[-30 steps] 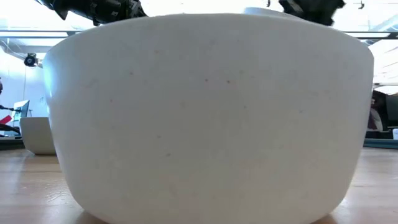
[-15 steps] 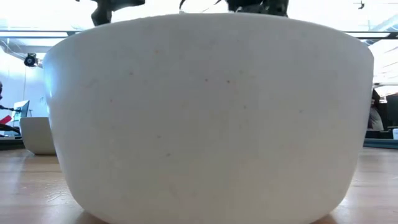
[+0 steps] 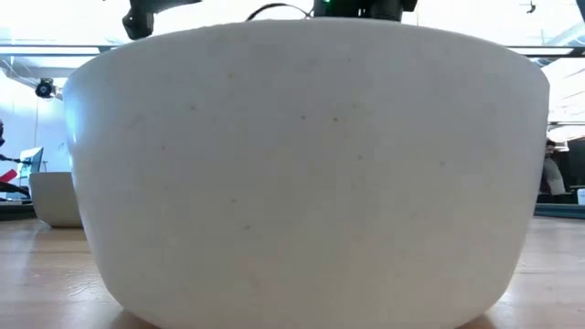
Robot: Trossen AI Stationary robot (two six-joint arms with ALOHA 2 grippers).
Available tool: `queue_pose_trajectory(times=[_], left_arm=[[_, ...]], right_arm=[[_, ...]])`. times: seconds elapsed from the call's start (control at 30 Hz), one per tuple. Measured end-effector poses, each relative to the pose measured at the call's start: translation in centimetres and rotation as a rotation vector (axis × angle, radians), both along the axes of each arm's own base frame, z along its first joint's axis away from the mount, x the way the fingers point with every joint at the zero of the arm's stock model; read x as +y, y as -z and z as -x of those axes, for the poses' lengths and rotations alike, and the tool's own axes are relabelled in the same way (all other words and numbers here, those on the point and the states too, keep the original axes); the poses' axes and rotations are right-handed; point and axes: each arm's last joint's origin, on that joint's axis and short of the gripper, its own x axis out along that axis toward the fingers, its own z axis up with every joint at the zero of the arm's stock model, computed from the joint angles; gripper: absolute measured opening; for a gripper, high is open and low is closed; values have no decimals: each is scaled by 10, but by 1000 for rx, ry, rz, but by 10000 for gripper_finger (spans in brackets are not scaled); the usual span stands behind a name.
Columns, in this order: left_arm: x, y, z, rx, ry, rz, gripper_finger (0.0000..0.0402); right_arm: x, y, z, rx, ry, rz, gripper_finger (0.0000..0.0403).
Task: Nest bowls inside each other
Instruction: Stack the white bowl on the other white bowl
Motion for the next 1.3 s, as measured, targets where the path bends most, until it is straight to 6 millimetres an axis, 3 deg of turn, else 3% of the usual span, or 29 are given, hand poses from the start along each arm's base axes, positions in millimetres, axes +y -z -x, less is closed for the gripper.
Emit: queue_pose_trajectory(times=[0.2,0.47,0.9,1.3], left_arm=[[1,5,-9,37,0,4,0],[2,13,-22,89,7,14,0],[3,13,-23,81,8,33,0],[2,13,-21,79,8,33,0]], right_arm=[[-11,-11,-4,-56,25,19,13],[-19,6,-11,-10,25,16,13],[-23,28,-21,51,-5,58,15],[-22,27,-20,47,-6,59,102]])
